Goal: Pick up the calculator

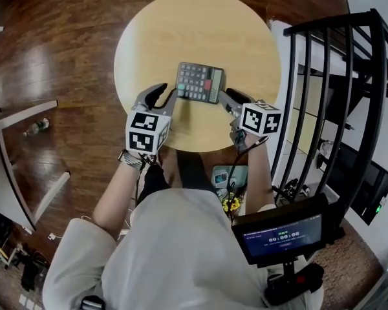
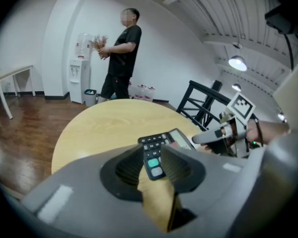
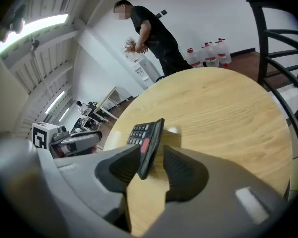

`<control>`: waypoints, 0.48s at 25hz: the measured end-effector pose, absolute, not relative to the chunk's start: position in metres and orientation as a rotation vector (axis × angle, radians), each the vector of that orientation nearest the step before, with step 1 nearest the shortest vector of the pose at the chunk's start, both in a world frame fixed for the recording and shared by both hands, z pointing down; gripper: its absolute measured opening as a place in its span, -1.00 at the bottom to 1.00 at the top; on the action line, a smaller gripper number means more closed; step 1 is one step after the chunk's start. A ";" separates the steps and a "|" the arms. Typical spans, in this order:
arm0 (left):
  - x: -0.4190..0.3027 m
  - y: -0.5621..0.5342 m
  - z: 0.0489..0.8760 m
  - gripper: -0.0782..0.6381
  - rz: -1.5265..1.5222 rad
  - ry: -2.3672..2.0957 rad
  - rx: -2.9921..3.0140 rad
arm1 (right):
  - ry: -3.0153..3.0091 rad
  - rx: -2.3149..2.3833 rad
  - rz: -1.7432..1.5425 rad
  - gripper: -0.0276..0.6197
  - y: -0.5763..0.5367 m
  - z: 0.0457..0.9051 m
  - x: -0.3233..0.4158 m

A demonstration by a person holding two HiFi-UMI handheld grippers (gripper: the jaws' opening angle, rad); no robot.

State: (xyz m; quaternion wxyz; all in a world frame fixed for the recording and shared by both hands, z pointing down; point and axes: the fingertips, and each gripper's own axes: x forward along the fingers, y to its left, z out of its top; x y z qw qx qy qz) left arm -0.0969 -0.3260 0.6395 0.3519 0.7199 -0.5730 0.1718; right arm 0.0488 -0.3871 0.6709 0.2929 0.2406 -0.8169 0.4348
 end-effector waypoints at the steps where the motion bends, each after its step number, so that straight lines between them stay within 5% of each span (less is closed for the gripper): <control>1: -0.095 -0.329 0.643 -0.45 0.452 -1.481 1.854 | -2.168 0.611 1.172 -0.46 -0.389 0.676 0.049; 12: -0.109 -0.331 0.658 -0.46 0.318 -1.411 1.780 | -2.112 0.356 1.276 -0.47 -0.368 0.693 0.016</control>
